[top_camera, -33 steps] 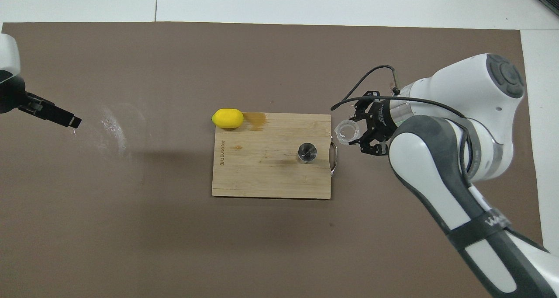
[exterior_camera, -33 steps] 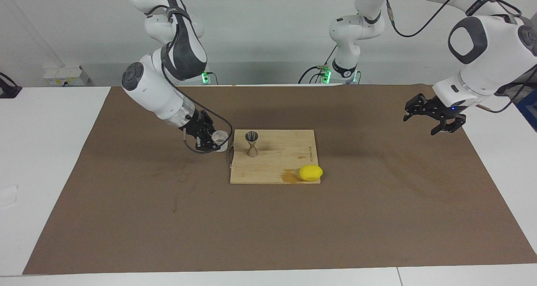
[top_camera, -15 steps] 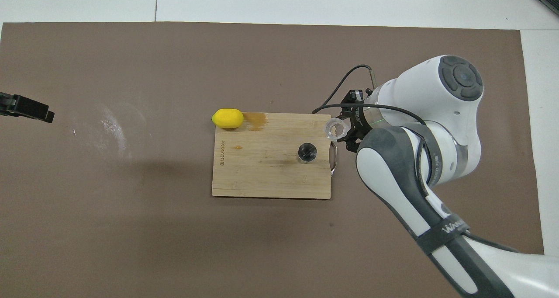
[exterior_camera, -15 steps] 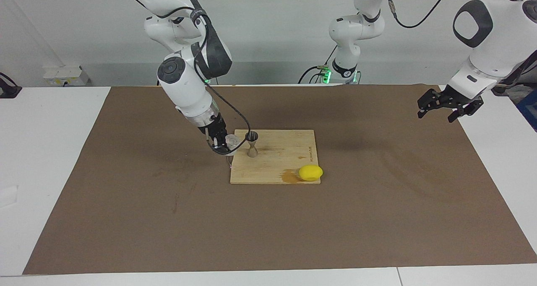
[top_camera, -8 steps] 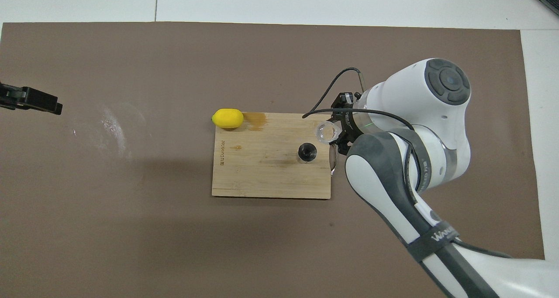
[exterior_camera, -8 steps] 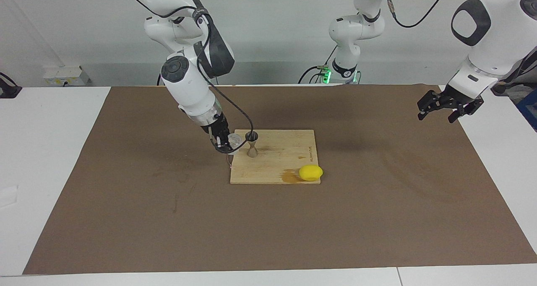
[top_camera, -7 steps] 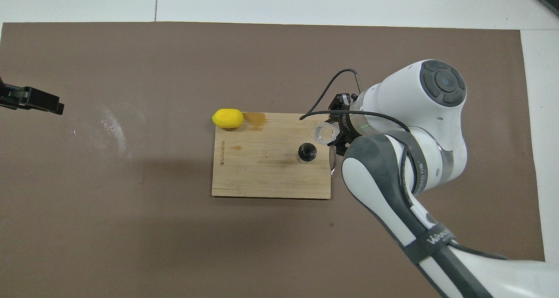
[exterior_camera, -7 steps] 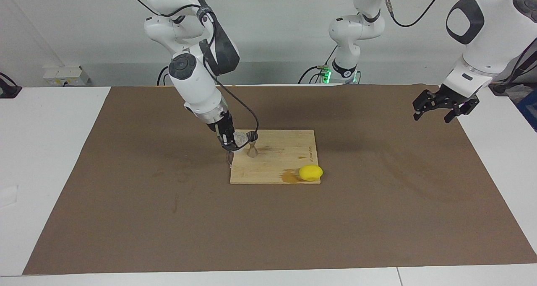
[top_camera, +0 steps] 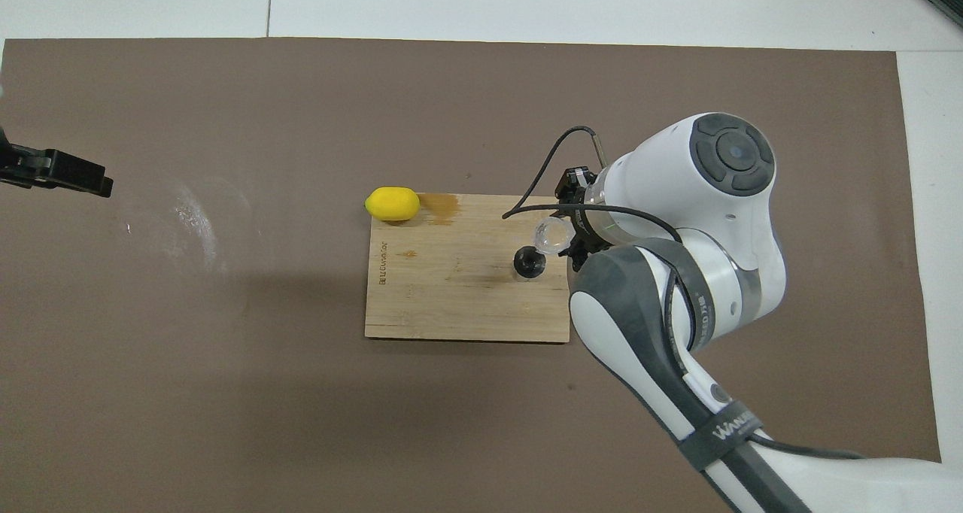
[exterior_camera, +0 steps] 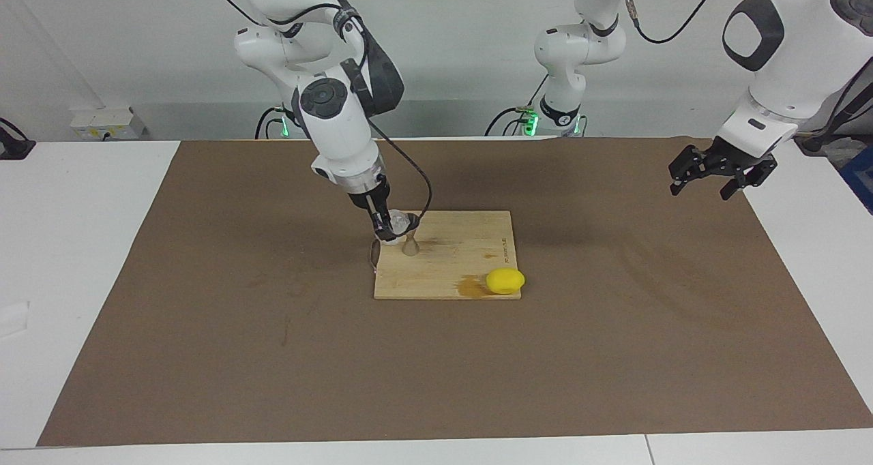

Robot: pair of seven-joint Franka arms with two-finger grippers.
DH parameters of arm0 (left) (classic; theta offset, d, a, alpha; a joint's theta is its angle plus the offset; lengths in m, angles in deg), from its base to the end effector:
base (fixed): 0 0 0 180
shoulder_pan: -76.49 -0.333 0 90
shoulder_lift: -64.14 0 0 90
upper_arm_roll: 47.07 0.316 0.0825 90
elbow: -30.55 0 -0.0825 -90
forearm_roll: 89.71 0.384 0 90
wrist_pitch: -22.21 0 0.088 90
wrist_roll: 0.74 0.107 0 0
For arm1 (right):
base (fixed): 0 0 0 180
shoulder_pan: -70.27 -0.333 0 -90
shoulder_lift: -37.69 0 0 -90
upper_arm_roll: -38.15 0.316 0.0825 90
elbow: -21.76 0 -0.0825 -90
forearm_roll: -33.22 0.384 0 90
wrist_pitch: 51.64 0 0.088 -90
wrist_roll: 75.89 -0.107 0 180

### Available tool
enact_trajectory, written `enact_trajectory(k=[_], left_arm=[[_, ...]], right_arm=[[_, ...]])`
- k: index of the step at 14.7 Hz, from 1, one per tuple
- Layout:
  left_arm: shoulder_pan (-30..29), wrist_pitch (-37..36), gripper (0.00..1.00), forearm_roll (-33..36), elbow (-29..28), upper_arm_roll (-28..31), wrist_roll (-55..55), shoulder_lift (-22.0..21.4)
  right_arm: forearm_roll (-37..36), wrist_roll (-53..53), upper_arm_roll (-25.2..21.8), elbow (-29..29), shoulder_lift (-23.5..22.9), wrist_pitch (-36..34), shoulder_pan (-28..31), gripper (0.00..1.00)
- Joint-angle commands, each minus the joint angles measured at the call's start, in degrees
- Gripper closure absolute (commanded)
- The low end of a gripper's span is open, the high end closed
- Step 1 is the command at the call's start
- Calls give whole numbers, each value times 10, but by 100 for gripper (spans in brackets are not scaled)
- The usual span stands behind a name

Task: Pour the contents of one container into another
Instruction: 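Tilt the glass cup with the right gripper to pour into the metal cup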

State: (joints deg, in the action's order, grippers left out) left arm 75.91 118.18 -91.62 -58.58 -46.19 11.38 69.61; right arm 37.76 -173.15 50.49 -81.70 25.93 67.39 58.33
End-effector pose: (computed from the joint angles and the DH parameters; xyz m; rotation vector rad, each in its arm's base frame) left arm 0.5921 0.0114 0.5863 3.0996 -0.2845 0.0428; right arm 0.5685 0.2528 0.4387 -2.3919 1.8482 0.0985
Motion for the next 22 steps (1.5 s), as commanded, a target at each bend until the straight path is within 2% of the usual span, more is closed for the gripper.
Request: enact_trajectory(k=[1,19,22], left_arm=[[16,4,0,6,-10,19,-9,-13],[13,6,0,4,-21,17,-20,-25],[4,-12,0,4,-21,18,-17,-31]], right_arm=[[-34,-16,1,3,9,-12,-2,100],[-146,-16,2,-18,26,-20,-42,100],[-159,-14,2,-23,31,-20,-48,100]])
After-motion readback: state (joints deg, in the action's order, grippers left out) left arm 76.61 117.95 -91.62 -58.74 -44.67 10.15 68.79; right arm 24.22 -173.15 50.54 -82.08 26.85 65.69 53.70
